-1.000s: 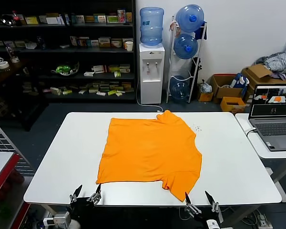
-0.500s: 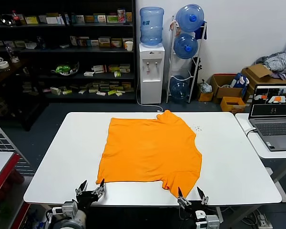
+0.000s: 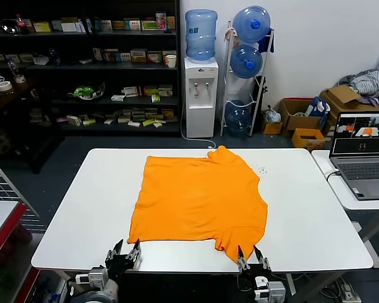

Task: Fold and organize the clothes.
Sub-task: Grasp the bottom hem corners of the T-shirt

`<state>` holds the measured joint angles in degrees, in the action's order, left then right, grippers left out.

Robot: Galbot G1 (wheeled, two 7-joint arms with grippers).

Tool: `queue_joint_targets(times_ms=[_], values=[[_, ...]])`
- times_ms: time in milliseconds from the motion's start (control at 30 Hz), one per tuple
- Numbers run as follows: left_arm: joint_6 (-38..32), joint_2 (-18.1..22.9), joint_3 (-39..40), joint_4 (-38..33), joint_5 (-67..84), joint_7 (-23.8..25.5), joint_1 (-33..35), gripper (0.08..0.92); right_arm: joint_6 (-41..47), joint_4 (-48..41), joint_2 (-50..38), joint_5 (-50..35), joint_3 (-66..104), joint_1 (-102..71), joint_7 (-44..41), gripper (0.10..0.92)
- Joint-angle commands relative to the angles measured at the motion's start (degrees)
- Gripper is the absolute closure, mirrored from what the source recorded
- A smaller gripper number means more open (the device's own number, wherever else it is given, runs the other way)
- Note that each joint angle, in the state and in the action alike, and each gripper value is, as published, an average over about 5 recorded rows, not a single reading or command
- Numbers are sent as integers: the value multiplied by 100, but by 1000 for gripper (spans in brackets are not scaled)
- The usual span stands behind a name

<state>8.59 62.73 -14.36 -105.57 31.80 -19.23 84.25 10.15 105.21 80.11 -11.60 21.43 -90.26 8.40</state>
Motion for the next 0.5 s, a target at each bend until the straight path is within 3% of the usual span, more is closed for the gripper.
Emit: queue_joint_targets(times_ms=[33,333,500], values=[[11,6,35,49,-32,6,-56,499,33,-57,22,11,-29,27,11,636],[-89,21,55,39,-123,3,-60,759,-122,5,14,80,-3,-116,-32,879],[-109,-26,111,-163,-101,-51,50,885,-255,181,-100,40,-17,-305,-20,901]])
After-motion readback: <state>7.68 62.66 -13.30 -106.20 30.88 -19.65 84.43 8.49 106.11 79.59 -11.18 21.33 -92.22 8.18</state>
